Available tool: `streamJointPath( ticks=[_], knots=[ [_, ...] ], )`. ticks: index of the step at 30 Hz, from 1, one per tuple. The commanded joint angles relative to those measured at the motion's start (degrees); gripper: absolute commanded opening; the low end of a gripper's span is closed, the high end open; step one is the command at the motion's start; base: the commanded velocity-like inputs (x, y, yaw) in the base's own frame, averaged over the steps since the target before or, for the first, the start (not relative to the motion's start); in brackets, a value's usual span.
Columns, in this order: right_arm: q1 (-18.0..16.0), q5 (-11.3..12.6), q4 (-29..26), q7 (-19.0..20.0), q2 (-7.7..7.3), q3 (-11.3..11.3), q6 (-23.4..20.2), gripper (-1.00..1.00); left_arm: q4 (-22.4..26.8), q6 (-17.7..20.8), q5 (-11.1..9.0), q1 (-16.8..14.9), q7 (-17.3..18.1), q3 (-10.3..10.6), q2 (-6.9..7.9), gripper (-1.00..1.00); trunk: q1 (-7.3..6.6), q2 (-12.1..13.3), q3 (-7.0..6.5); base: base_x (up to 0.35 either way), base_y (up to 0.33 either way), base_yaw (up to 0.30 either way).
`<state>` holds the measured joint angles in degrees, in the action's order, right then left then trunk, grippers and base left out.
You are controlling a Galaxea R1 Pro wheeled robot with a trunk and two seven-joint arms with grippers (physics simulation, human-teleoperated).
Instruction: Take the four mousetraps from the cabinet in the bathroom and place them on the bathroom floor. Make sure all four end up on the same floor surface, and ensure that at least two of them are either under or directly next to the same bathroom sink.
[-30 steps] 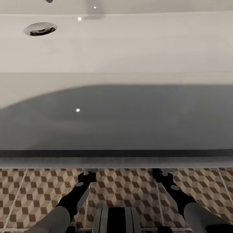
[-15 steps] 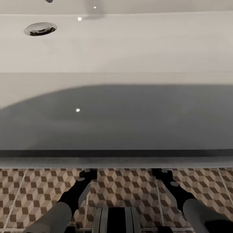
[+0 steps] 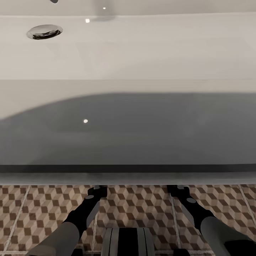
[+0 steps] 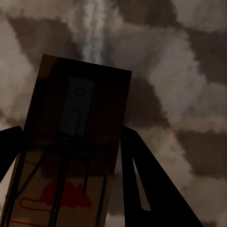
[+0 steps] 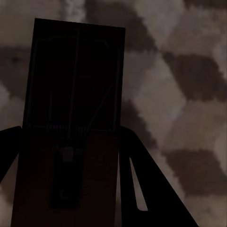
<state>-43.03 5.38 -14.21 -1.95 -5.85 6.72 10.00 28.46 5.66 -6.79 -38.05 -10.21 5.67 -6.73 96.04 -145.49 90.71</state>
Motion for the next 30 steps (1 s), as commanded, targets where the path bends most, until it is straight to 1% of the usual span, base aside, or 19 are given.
streamJointPath(
  ticks=[1,19,30],
  knots=[
    [-0.03,0.75,0.07,-0.16,-0.03,0.47,0.2,-1.0,0.11,0.31,-0.38,0.0,-0.51,0.48,0.09,-1.0,-0.01,-0.01,0.03,0.0,0.0,0.0],
    [-0.03,0.85,0.15,-0.16,-0.04,0.49,0.28,-1.0,0.09,0.23,-0.5,0.0,-0.51,0.48,0.04,-1.0,-0.01,-0.01,0.03,0.0,0.0,0.0],
    [-0.03,0.86,0.36,-0.16,-0.03,0.49,0.29,-1.0,-0.8,0.14,-0.34,0.0,-0.43,0.28,0.02,-1.0,-0.01,-0.01,0.03,0.0,0.0,0.0]
  ],
)
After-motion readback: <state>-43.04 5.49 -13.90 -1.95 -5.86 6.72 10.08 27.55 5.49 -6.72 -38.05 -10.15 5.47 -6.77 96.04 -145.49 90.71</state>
